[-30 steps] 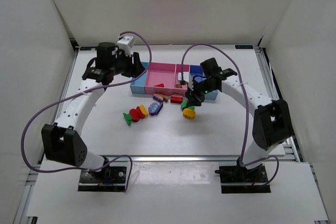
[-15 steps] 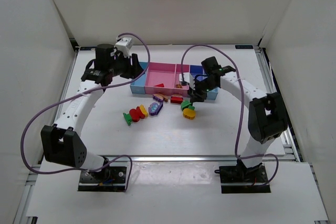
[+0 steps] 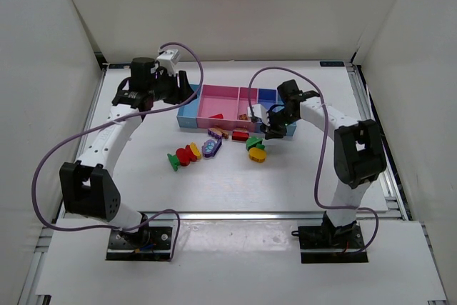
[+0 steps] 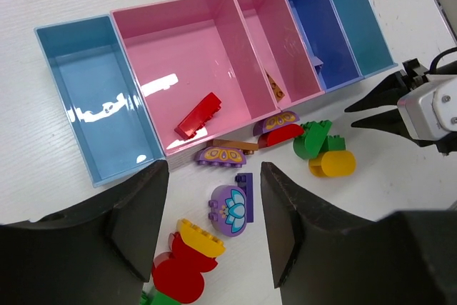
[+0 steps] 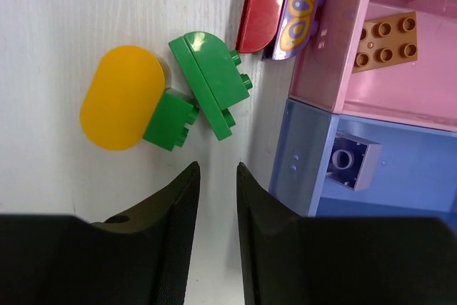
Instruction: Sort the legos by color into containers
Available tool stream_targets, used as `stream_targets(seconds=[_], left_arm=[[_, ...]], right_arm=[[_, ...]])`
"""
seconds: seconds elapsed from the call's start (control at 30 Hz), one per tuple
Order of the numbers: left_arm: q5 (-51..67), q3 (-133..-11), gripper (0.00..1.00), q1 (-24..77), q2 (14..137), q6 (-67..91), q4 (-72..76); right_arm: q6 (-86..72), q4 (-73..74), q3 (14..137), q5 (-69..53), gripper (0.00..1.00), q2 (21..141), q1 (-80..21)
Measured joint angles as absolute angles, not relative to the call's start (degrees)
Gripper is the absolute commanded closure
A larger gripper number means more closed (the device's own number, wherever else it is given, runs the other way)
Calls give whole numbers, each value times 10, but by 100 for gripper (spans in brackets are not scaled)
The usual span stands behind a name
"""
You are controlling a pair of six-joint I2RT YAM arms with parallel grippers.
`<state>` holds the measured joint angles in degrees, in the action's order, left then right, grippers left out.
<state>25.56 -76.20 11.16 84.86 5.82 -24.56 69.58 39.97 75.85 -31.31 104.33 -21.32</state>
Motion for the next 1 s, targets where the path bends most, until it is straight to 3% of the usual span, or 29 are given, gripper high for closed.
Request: stream_targets(seconds=[0.6, 0.73, 0.83, 1.0], left_arm=[[259, -775, 35, 105, 869, 79, -240], [259, -776, 31, 103, 869, 81, -240], [259, -778, 23, 102, 870, 84, -240], [259, -778, 23, 102, 872, 86, -240]], right_arm=[[792, 400, 758, -308, 64, 1078, -209], [801, 399, 759, -308, 62, 1088, -210], [802, 401, 762, -308, 62, 1098, -210], [802, 402, 768, -308, 61, 1110, -210]])
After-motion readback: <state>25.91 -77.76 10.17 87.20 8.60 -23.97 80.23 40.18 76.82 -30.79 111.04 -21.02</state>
